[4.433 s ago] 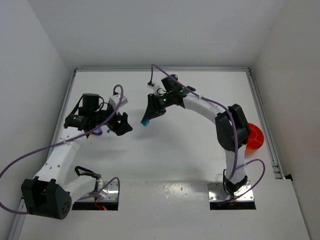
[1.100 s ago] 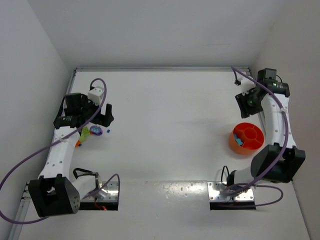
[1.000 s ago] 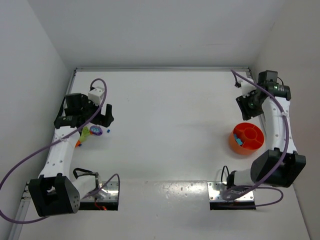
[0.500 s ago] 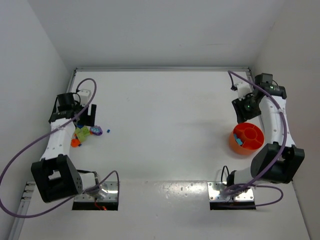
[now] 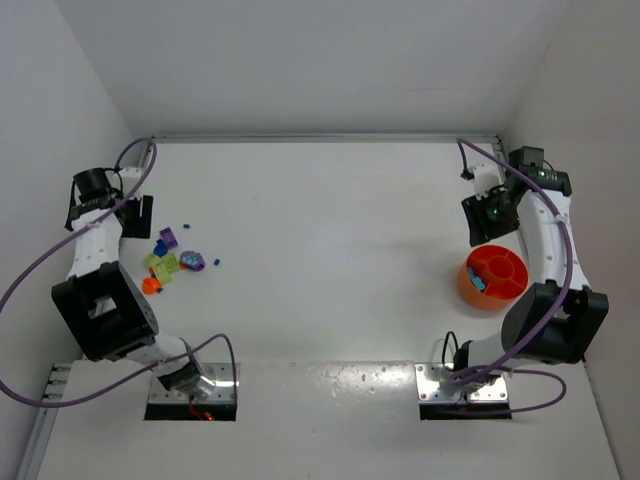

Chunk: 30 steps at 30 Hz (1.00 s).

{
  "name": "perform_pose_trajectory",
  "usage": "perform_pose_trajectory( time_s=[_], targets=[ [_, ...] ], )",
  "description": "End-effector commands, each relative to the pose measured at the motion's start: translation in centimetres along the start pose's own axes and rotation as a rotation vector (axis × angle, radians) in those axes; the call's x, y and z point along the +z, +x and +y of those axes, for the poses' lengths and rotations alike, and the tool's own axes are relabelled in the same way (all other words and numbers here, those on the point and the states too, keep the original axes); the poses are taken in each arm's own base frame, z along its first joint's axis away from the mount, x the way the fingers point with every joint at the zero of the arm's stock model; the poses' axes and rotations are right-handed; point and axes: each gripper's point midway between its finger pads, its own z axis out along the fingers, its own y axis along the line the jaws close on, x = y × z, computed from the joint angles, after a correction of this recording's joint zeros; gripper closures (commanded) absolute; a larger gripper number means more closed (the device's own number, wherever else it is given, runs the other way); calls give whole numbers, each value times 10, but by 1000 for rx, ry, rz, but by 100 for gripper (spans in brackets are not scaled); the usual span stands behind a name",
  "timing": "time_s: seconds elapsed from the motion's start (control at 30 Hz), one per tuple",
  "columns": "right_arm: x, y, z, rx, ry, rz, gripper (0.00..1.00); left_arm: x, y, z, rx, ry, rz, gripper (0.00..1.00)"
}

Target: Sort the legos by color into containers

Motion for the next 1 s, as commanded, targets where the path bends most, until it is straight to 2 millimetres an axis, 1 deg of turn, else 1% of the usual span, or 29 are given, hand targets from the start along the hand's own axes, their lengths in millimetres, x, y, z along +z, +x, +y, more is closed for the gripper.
perform_pose_trajectory(
  time_s=[0.0, 0.03, 0.13, 0.17, 0.2, 0.23, 0.33, 0.37, 0.4, 0.43, 0.47, 0.53, 0.6, 0.67, 0.7, 0.73, 0.77, 0.8, 0.83, 0.93, 0.97],
  targets=[
    [2, -9, 1, 8, -11, -32, 55, 3, -2, 9, 35, 9, 10, 27],
    [2, -9, 1, 8, -11, -32, 55, 2, 1, 15, 39, -7, 18, 26],
    [5, -9, 3, 19, -24, -29, 55, 13, 14, 15, 46, 12, 64, 26],
    [5, -9, 3, 19, -24, -29, 55, 12, 15, 9, 43, 45, 66, 26],
    [5, -11, 5, 11, -27, -29, 55, 16, 22, 8, 45, 63, 83, 26],
    [5, -11, 5, 11, -27, -29, 55, 20, 26, 3, 51, 92, 98, 26],
    [5, -11, 7, 11, -35, -34, 55, 22, 33, -6, 40, 156, 111, 28],
    [8, -11, 6, 13, -40, -27, 54, 25, 35, -10, 36, 174, 115, 29],
    [8, -12, 8, 13, -47, -32, 54, 29, 41, -13, 32, 189, 138, 31],
    [6, -14, 7, 11, -43, -39, 53, 31, 45, -10, 32, 189, 147, 31],
    [6, -12, 8, 13, -47, -32, 53, 33, 47, -11, 30, 194, 154, 33],
    [6, -15, 6, 12, -47, -33, 53, 38, 56, -17, 30, 228, 188, 36],
    [4, -18, 6, 10, -49, -45, 53, 43, 59, -20, 35, 251, 204, 41],
    [6, -16, 8, 24, -60, -29, 53, 47, 63, -23, 39, 270, 213, 45],
    [6, -16, 8, 24, -60, -29, 53, 48, 67, -25, 36, 279, 228, 45],
    [6, -16, 8, 24, -60, -29, 53, 50, 65, -24, 36, 280, 228, 46],
    [6, -16, 8, 24, -60, -29, 53, 54, 70, -26, 32, 289, 243, 46],
    [6, -16, 8, 24, -60, -29, 53, 54, 68, -20, 25, 279, 237, 46],
    [6, -16, 8, 24, -60, -29, 53, 57, 71, -23, 31, 295, 241, 48],
    [6, -16, 8, 24, -60, -29, 53, 59, 68, -23, 29, 304, 235, 49],
    [6, -16, 8, 24, -60, -29, 53, 62, 71, -24, 36, 312, 244, 49]
  ],
)
